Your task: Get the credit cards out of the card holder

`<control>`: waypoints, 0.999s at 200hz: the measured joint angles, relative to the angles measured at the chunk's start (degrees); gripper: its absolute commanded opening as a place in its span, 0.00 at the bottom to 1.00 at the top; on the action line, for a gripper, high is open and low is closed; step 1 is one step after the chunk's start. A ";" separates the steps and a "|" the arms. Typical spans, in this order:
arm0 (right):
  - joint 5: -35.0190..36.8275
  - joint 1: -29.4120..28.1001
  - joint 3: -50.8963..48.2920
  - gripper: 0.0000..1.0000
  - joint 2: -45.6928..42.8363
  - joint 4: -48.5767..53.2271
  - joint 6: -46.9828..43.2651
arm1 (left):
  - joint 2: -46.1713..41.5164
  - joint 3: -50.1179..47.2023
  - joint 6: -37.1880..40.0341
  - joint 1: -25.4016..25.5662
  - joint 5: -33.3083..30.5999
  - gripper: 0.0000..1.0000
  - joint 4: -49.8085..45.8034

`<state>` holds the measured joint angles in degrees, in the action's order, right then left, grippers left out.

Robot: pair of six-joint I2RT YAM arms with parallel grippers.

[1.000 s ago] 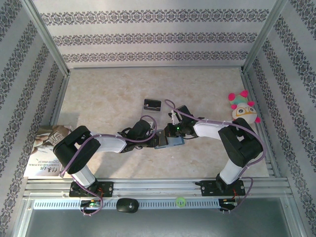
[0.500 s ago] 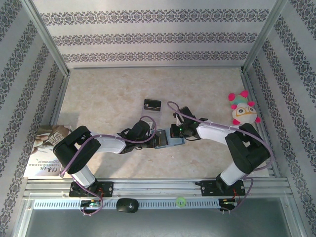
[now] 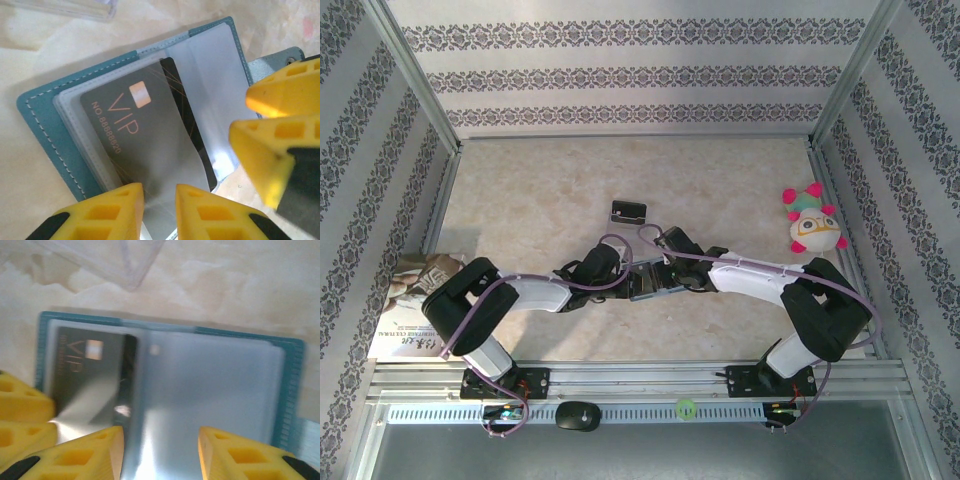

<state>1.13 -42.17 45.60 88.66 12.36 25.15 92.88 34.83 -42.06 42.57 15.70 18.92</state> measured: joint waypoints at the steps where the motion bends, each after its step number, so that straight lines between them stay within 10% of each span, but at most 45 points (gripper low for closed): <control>1: 0.07 0.00 0.00 0.44 0.00 0.02 -0.02 | -0.07 -0.02 0.00 0.00 -0.09 0.26 -0.09; 98: 1.49 -2.69 1.99 0.46 0.70 0.76 -1.81 | -10.86 -3.67 1.03 -0.33 -5.73 0.48 -6.78; 200: 3.15 -4.92 6.93 0.45 7.37 3.15 -4.50 | -14.99 -6.97 0.98 -2.58 -9.99 0.49 -10.21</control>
<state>4.27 -47.09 52.53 96.03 15.51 20.64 77.89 27.86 -41.08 39.99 5.72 8.71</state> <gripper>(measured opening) 0.451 0.493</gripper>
